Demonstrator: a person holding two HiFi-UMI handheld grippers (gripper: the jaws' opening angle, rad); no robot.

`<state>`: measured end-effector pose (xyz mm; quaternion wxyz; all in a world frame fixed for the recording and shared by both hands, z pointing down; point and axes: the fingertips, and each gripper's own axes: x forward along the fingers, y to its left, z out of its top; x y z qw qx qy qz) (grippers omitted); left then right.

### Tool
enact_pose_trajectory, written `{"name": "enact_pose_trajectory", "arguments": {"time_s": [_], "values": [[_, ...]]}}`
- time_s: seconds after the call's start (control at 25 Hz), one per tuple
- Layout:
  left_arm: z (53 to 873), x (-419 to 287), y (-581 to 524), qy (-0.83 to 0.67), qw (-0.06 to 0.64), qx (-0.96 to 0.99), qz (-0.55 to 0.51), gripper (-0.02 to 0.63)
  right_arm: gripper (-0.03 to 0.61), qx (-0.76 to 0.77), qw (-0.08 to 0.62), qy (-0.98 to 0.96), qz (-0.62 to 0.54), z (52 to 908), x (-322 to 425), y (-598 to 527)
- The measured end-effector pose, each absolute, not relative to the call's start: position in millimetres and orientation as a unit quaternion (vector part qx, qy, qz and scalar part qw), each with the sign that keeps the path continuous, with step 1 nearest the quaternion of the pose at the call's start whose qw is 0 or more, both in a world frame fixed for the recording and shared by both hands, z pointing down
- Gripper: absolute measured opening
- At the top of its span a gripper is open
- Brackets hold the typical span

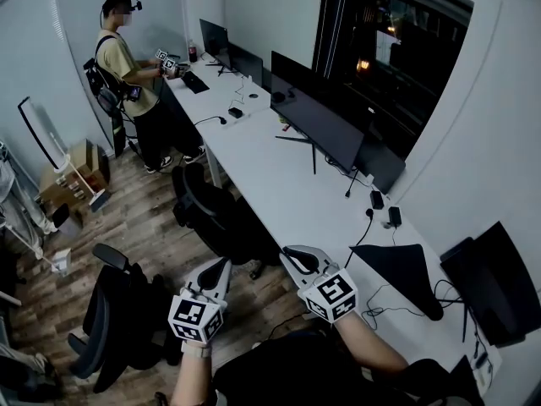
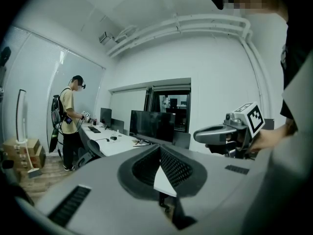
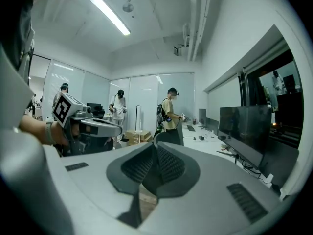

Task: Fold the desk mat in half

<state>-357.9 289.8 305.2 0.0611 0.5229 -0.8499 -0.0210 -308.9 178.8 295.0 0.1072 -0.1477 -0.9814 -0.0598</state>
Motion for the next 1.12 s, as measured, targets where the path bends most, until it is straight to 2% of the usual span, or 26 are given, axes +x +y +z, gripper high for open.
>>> {"name": "enact_pose_trajectory", "arguments": {"time_s": [1.12], "values": [[318, -361, 325, -0.860, 0.051, 0.507, -0.021, 0.009, 0.039, -0.159, 0.119, -0.979, -0.053, 316, -306, 216]]}}
